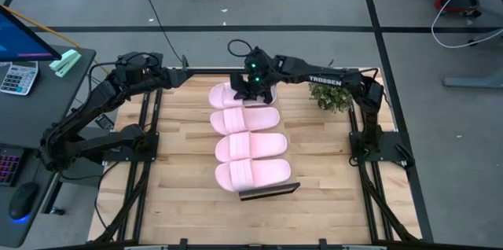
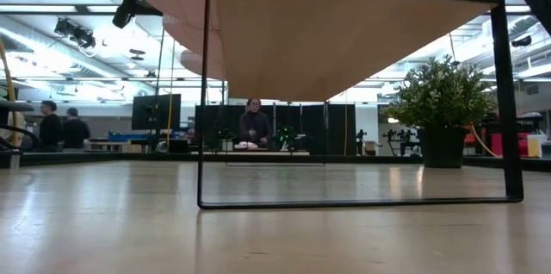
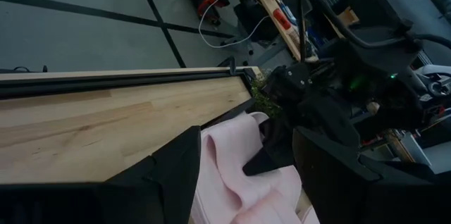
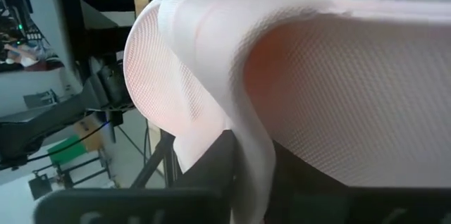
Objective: Pick and place slides into the shelf
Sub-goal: Put the pink slipper on the shelf
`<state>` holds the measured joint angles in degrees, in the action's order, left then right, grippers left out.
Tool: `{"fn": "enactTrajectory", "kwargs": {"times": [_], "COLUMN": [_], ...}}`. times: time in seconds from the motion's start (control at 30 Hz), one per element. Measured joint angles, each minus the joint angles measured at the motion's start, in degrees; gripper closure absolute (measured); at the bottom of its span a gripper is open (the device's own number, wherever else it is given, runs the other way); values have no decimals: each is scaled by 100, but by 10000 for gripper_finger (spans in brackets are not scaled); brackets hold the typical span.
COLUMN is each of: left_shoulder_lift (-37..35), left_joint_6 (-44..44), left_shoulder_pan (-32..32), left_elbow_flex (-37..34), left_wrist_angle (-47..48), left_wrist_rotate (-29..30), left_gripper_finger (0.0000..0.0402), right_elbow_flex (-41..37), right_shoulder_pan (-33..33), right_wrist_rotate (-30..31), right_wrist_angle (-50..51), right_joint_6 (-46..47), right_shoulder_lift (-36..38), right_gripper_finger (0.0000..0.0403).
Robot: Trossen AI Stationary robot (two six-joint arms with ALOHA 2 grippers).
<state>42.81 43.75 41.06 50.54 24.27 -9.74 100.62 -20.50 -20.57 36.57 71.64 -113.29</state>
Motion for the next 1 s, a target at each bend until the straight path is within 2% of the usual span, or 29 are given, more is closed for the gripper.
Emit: {"fn": "enactTrajectory", "kwargs": {"times": [0.33, 0.53, 1.0], "left_shoulder_lift": [0, 0, 0], "left_joint_6": [6, 13, 7], "left_shoulder_pan": [1, 2, 1], "left_elbow_flex": [-2, -2, 0], "left_wrist_angle": [0, 0, 0], "left_wrist_rotate": [-1, -2, 0], "left_gripper_finger": [170, 170, 170], "right_elbow_flex": [-20, -20, -3], "right_shoulder_pan": [-25, 2, 67], "right_wrist_rotate": [198, -32, -37], "right_wrist_angle": [-12, -23, 19], "right_joint_6": [-53, -83, -89], "right_shoulder_lift": [263, 288, 305], "right_gripper_finger": [287, 261, 195]}}
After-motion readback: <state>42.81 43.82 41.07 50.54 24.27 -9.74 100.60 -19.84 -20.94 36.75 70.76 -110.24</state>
